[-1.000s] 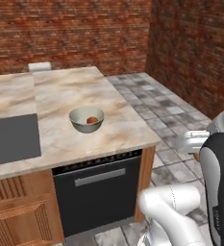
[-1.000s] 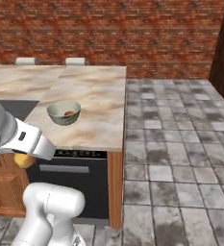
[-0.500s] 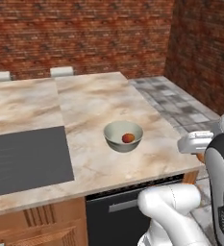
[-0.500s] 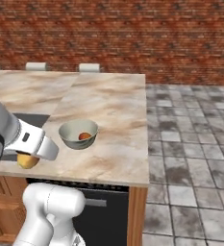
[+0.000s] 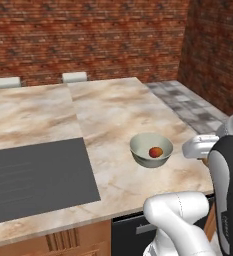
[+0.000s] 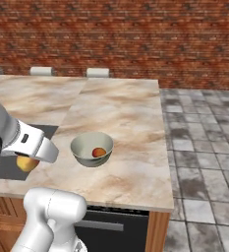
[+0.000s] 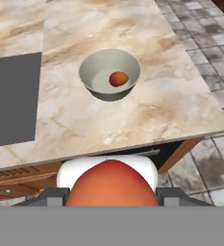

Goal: Pick the mangos from the cabinet and place them in one bowl. Pick the bell pepper from the sink and place it in the other bowl.

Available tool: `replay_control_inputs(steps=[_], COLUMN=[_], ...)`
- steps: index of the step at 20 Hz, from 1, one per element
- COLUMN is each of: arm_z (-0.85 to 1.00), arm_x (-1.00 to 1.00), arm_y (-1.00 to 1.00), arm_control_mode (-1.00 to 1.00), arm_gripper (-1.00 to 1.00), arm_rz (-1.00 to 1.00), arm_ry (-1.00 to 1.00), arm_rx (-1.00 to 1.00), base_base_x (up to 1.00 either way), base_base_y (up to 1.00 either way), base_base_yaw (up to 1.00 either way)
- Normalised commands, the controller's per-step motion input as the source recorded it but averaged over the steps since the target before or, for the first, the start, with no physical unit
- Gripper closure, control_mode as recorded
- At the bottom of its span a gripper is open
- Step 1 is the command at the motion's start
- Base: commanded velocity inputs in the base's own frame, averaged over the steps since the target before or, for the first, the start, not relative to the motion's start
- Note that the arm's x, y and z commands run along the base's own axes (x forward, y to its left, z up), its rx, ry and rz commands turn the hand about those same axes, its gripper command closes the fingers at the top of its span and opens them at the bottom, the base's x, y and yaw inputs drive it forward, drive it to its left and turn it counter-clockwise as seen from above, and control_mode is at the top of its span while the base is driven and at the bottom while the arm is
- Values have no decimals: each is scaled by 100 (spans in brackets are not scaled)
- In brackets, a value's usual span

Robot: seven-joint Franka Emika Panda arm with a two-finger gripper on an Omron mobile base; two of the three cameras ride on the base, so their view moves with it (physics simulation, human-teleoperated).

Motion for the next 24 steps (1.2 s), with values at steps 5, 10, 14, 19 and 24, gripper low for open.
replay_control_inputs(steps=[5, 10, 14, 19, 24], arm_z=[0, 0, 0, -1, -7], arm_x=[0, 0, 17, 66, 90], arm_y=[0, 0, 0, -4, 0], arm_control_mode=[100, 100, -100, -100, -100], arm_gripper=[100, 100, 100, 100, 100], arm_rz=[0, 0, 2, 7, 3], arm_ry=[0, 0, 3, 7, 12], arm_rx=[0, 0, 0, 0, -1], base_base_x=[4, 1, 3, 0, 0], base_base_y=[0, 0, 0, 0, 0], base_base_yaw=[0, 0, 0, 0, 0])
